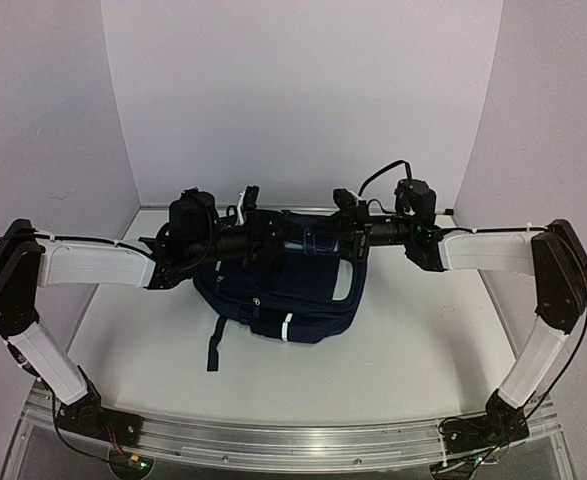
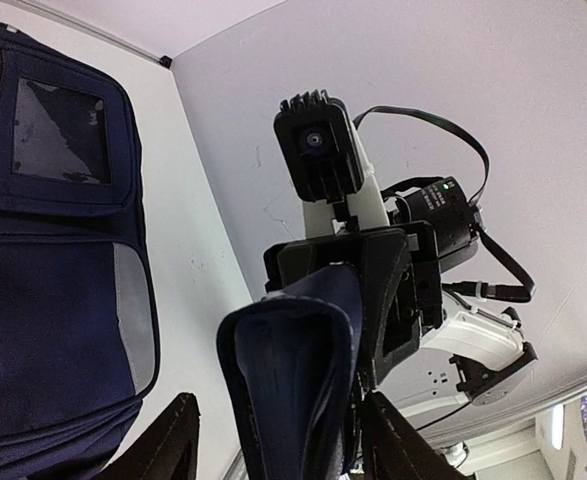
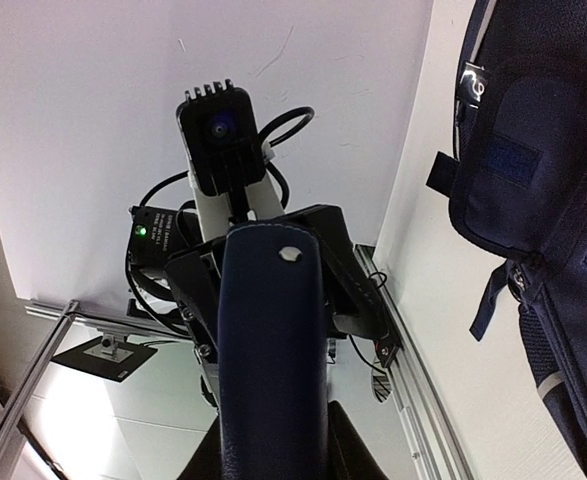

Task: Pack the student bag
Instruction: Pick up the personal item from the center of the board.

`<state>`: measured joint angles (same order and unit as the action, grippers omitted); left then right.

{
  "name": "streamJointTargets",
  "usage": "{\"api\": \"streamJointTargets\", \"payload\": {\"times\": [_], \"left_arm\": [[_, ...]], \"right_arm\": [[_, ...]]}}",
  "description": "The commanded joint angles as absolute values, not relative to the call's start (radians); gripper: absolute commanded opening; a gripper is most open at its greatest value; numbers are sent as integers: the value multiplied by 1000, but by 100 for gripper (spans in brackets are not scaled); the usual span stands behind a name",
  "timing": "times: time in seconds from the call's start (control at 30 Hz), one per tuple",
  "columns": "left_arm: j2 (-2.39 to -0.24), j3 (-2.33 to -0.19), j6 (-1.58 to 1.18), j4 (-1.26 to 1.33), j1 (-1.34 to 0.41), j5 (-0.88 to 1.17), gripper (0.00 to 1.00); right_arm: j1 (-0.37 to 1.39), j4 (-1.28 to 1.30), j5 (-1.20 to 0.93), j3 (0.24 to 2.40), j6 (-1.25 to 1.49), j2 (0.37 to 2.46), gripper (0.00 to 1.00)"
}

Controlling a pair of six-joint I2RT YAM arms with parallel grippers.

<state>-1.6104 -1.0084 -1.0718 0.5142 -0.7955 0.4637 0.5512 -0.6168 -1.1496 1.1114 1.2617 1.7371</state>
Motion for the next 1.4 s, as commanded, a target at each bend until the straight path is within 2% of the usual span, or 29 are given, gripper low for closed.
{"api": "streamJointTargets", "payload": {"times": [0.0,0.17,0.43,0.57,0.7,0.9,1.07,1.1,1.23,1.37], "left_arm": [[-1563,-1011,-1042,558,-796,504,60],[-1501,-995,-1008,492,-786,495,68],[-1497,-982,-1026,478,-759,561,64],[-1542,-1003,-1045,511,-759,622,60],[-1588,-1019,-1074,585,-759,679,51],[-1637,-1043,-1101,639,-767,726,49],[-1655,-1048,-1113,681,-771,748,38],[-1659,-1050,-1116,688,-772,753,40],[-1648,-1012,-1124,674,-763,707,67],[-1624,-1004,-1101,562,-753,656,72]], "right_arm": [[542,-692,-1157,1117,1262,1745,23],[542,-691,-1176,1109,1241,1732,18],[543,-695,-1220,1092,1203,1697,12],[543,-701,-1226,1082,1196,1674,10],[545,-703,-1228,1081,1194,1665,9],[551,-707,-1229,1089,1193,1670,8],[556,-711,-1230,1091,1195,1675,9],[556,-713,-1230,1092,1198,1677,9],[557,-720,-1239,1098,1201,1675,5],[557,-722,-1242,1094,1195,1661,4]]}}
